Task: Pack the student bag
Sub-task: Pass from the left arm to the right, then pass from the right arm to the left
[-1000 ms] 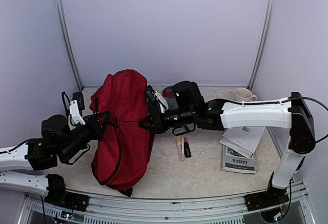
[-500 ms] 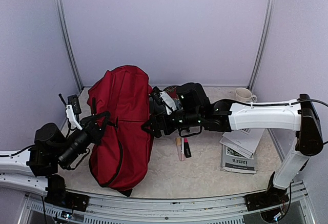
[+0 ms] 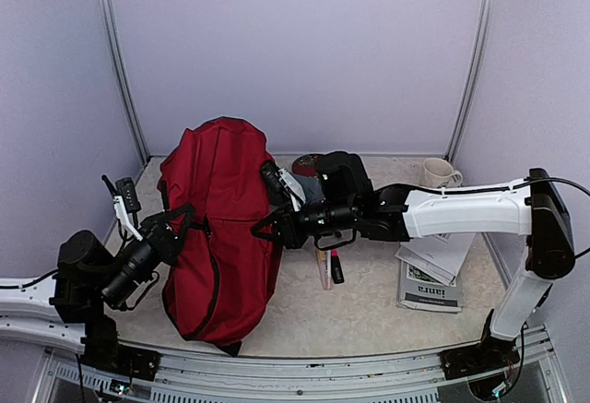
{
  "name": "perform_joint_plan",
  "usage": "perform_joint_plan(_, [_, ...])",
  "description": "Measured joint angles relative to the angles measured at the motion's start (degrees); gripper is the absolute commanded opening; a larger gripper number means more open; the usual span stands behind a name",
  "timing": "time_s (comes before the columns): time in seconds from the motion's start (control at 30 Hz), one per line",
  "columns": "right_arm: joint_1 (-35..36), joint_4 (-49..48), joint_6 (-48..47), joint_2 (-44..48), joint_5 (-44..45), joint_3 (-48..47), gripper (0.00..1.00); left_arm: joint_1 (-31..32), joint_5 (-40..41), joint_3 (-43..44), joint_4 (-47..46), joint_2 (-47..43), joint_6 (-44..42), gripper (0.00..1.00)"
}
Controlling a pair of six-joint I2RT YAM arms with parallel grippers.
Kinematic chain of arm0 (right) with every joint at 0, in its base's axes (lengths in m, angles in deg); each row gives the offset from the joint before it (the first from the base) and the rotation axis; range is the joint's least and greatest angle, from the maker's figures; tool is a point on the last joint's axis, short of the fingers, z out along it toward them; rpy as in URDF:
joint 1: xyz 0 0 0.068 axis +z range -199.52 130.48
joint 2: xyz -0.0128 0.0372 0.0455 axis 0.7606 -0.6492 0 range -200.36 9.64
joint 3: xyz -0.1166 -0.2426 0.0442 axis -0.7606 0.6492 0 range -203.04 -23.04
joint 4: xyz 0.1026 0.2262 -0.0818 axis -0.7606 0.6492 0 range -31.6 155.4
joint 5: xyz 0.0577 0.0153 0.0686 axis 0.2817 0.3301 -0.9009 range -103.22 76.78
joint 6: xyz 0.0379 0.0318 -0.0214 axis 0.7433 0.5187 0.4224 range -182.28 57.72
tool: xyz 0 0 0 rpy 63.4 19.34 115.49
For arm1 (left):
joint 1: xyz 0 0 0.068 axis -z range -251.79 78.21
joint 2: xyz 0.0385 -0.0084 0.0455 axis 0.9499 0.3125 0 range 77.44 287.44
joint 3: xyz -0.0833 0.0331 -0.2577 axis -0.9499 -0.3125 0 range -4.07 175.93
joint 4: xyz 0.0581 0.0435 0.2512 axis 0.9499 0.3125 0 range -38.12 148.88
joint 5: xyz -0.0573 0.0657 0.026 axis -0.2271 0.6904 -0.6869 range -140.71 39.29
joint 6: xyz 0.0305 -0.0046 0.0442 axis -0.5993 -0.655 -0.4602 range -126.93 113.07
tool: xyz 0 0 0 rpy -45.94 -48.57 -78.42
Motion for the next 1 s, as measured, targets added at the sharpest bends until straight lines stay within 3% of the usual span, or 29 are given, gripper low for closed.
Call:
perform_joint_plan(0.13, [-0.1, -1.1, -1.0, 0.2, -1.4, -0.1, 0.00, 0.0, -0.5, -1.4, 0.1, -2.3, 0.9, 0.00])
perform_joint_plan(0.17, [-0.3, -1.1, -1.3, 0.2, -1.6, -0.1, 0.00, 0.0, -0.8, -1.6, 0.2, -2.8, 1.1, 0.06])
perform_joint_plan(0.4, [-3.9, 5.0, -5.0, 3.7, -2.7, -0.4, 0.00, 1.2, -6.1, -1.0, 5.5, -3.5, 0.0, 0.81])
perform_joint_plan(0.47, [-5.0, 9.0, -7.1, 4.7, -2.1, -1.9, 0.00, 2.9, -6.6, 1.2, 8.5, -3.0, -2.8, 0.98])
perform_joint_plan(0.57, [-5.8, 15.2, -11.0, 5.8, -0.6, -5.3, 0.00, 9.3, -4.2, 5.8, 12.2, -1.1, -7.5, 0.99])
perform_joint_plan(0.8, [-6.2, 27.0, -17.2, 10.8, 2.6, -7.3, 0.00, 25.4, 23.0, 20.5, 17.1, 11.1, -21.4, 0.99])
perform_joint_plan(0.9, [-6.1, 31.2, -19.8, 12.6, 1.7, -7.3, 0.00, 25.2, 26.0, 25.3, 20.9, 17.4, -24.6, 0.99])
perform_joint_plan(1.0, [-5.3, 35.1, -23.0, 13.7, -0.1, -7.5, 0.00, 18.8, 19.3, 32.7, 29.5, 22.0, -22.9, 0.99])
